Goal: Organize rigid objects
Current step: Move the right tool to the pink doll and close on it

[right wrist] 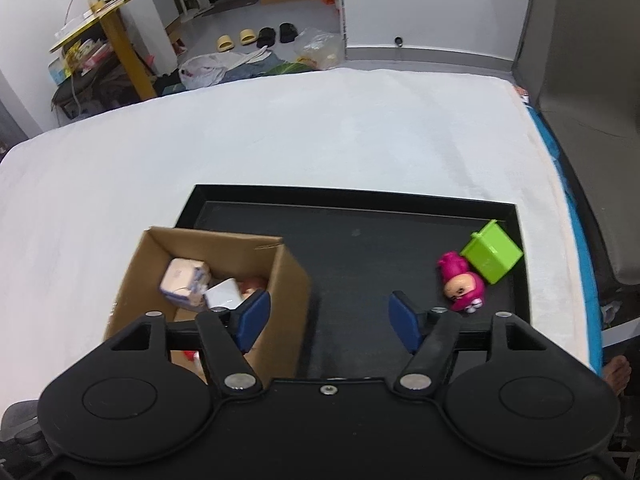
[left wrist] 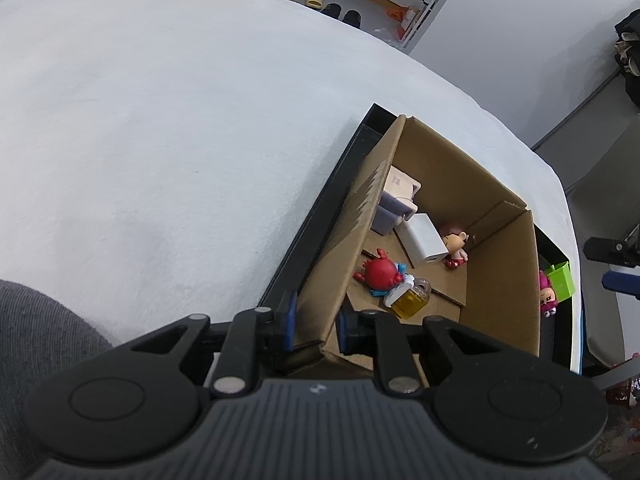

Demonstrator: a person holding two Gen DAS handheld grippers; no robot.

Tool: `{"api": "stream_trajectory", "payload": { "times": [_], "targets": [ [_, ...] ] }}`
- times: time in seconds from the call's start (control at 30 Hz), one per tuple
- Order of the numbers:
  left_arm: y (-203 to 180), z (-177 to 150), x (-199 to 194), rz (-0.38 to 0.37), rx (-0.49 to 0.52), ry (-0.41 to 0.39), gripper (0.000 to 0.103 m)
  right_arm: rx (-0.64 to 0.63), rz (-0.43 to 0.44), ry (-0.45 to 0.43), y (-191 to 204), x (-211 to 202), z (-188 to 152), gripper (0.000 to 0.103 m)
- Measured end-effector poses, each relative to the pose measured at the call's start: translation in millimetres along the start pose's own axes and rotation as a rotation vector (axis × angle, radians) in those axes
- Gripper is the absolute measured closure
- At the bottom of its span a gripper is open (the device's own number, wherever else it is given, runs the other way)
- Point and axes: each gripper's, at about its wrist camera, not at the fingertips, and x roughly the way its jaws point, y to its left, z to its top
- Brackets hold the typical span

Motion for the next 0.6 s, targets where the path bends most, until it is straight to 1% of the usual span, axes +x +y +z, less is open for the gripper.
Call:
{"api": "stream_trajectory", "payload": {
  "times": [0.1, 0.3, 0.37, 0.5, 0.6],
  "targets": [
    [-1.0, -0.5, 0.6, 0.005, -0.003, -0.001, 0.085, 0.027, 0.012, 0.003, -12.2, 1.6, 0.3, 0.035],
    [-1.7, -0.9, 0.9, 0.009, 0.002, -0.001, 0.085, 0.069, 0.031, -0.001, -33.6, 2.7, 2.8, 0.027],
    [-1.4, -0.6, 0.8, 0.01, 0.001, -0.001, 0.085, 0.081, 0.043, -0.007, -41.5, 2.1, 4.0, 0.022],
    [-3.3, -0.6, 0.9, 0.019, 0.002, -0.002, 0.085, 0.102, 0.064, -0.015, -55.6, 1.0, 6.5, 0.018],
    [-3.2, -1.1, 1.5, 0.022, -0.003, -0.005, 0.085, 0.105, 0.084, -0.022, -65.3, 0.6, 7.4, 0.01]
  ]
}}
